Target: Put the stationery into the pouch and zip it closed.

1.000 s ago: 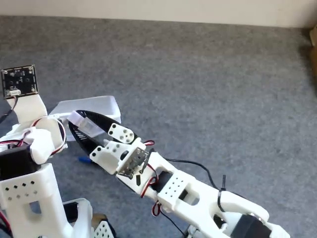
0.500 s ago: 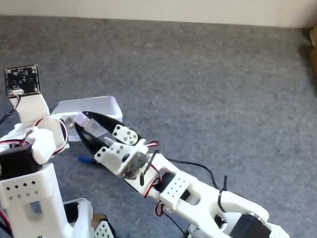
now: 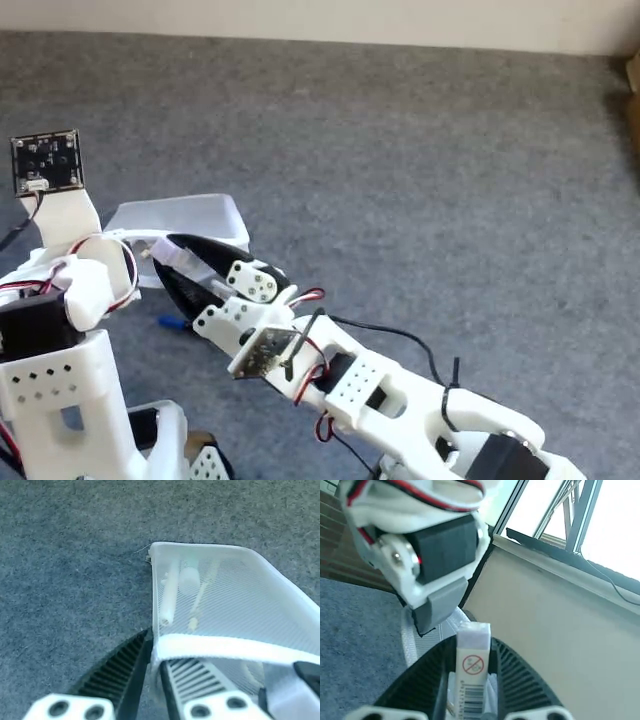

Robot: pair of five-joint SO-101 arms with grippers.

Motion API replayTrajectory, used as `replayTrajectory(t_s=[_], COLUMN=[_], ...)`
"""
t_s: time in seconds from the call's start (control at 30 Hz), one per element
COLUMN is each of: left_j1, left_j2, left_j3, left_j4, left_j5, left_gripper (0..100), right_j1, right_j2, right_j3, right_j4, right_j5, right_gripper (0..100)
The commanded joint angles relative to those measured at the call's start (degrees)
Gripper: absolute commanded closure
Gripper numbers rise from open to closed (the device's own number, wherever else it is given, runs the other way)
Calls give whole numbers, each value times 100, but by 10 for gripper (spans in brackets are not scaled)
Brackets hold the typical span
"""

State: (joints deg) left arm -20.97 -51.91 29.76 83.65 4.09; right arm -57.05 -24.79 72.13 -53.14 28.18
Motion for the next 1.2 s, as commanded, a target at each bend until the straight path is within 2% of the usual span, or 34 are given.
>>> replayTrajectory(t_s=[0.0,0.07,0.77,0.93,1.1,1.17], left_j1=[-92,-92,-92,-523,-743,-743], left_j2=[-22,-22,-22,-22,-22,-22], left_j3=[-22,-22,-22,-22,-22,-22], left_j4=[-105,-105,-105,-132,-141,-141], left_j5=[62,62,62,79,79,79], left_gripper=[994,994,994,994,994,994], right_j1=[163,154,163,163,119,84], right_j2=[-119,-119,-127,-145,-1051,-1560], right_j3=[207,268,295,295,752,866], right_j4=[-31,-31,-48,-48,40,681], right_j5=[88,88,88,88,88,62], right_gripper=[870,834,836,836,836,836])
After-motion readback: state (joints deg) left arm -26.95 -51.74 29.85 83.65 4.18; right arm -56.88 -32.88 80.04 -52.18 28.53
